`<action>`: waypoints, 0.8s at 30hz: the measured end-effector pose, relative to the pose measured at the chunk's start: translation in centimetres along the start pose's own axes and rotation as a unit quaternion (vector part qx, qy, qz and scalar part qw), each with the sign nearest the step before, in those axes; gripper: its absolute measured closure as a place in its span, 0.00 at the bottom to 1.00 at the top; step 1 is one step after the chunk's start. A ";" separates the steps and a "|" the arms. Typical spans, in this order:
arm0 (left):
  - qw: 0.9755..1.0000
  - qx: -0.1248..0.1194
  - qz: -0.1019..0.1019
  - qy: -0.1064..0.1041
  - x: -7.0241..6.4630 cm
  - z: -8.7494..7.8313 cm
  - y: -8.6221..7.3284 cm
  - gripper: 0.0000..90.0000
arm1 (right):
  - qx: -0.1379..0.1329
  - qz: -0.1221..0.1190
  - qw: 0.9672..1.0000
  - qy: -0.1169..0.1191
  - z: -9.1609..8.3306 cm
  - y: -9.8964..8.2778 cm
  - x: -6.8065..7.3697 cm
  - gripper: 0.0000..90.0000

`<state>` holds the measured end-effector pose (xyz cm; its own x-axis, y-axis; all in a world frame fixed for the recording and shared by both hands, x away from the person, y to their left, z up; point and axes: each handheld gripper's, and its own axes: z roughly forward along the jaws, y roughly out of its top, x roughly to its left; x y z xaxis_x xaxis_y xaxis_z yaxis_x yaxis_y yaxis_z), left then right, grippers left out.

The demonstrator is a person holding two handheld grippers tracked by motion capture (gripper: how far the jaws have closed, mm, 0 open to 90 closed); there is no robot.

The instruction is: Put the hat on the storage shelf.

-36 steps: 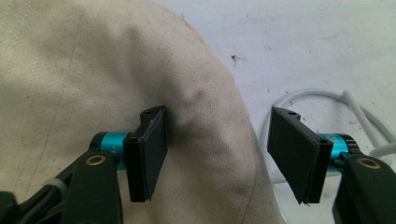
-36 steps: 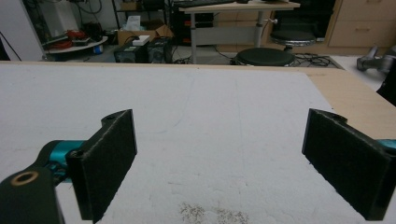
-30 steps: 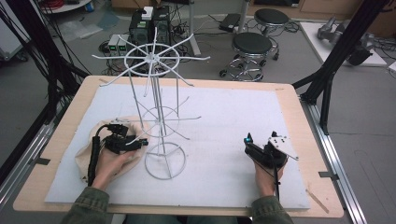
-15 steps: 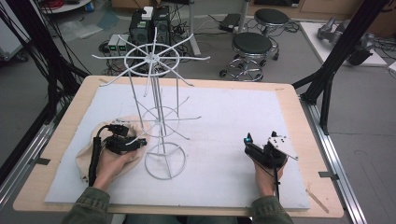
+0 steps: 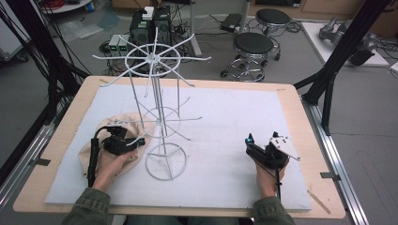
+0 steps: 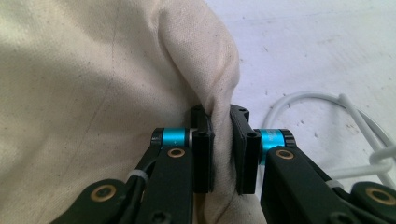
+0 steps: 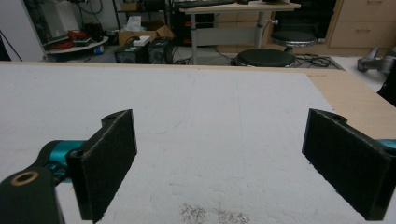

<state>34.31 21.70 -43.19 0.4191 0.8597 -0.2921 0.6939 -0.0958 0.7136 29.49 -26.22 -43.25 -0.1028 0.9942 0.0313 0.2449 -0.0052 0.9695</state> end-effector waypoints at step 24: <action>0.994 -0.094 0.004 -0.049 1.2 -4.2 0.3 0.89 | 0.002 -0.004 1.000 0.002 0.0 0.0 0.1 0.10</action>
<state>32.56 24.82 -40.63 0.4852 0.8053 -0.3406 0.5732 0.0012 0.8194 29.52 -26.14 -43.28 -0.1091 0.9937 0.0256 0.2474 0.0022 0.9689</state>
